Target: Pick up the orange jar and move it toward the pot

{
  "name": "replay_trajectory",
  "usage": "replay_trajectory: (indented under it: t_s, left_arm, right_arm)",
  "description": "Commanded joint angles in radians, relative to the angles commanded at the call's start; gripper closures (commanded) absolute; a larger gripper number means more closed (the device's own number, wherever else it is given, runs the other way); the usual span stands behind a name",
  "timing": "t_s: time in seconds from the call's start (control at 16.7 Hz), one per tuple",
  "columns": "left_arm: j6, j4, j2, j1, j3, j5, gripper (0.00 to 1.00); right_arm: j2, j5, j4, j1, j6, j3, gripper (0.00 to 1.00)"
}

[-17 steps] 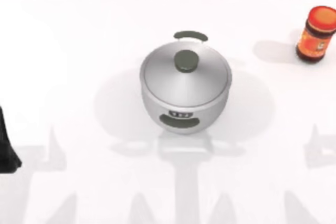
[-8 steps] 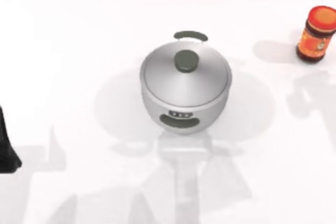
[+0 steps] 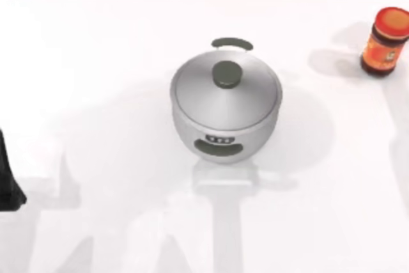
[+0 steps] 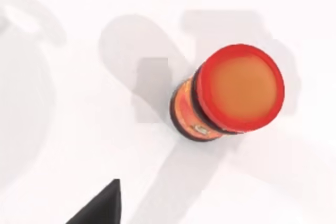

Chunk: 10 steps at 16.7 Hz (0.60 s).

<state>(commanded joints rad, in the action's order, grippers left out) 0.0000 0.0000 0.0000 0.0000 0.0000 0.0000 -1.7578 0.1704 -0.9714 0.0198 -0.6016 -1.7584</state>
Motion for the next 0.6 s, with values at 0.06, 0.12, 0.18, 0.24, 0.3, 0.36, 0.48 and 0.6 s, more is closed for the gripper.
replay_trajectory:
  t_s: [0.06, 0.12, 0.18, 0.24, 0.3, 0.36, 0.48, 0.6]
  left_arm:
    - [0.000, 0.000, 0.000, 0.000, 0.000, 0.000, 0.00]
    - [0.000, 0.000, 0.000, 0.000, 0.000, 0.000, 0.00]
    - [0.000, 0.000, 0.000, 0.000, 0.000, 0.000, 0.00]
    - [0.000, 0.000, 0.000, 0.000, 0.000, 0.000, 0.00]
    - [0.000, 0.000, 0.000, 0.000, 0.000, 0.000, 0.00]
    - [0.000, 0.000, 0.000, 0.000, 0.000, 0.000, 0.00]
    - [0.000, 0.000, 0.000, 0.000, 0.000, 0.000, 0.00]
    - [0.000, 0.000, 0.000, 0.000, 0.000, 0.000, 0.00]
  right_arm:
    - [-0.096, 0.007, -0.052, 0.003, -0.034, -0.098, 0.00]
    - [-0.189, 0.014, -0.102, 0.006, -0.067, -0.192, 0.00]
    - [-0.278, 0.020, -0.149, 0.008, -0.098, -0.282, 0.00]
    - [-0.361, 0.026, -0.193, 0.011, -0.128, -0.367, 0.00]
    - [-0.439, 0.031, -0.235, 0.014, -0.156, -0.448, 0.00]
    - [-0.512, 0.036, -0.273, 0.016, -0.182, -0.522, 0.00]
    - [-0.637, 0.044, -0.338, 0.021, -0.226, -0.651, 0.00]
    - [-0.732, 0.050, -0.387, 0.024, -0.259, -0.749, 0.00]
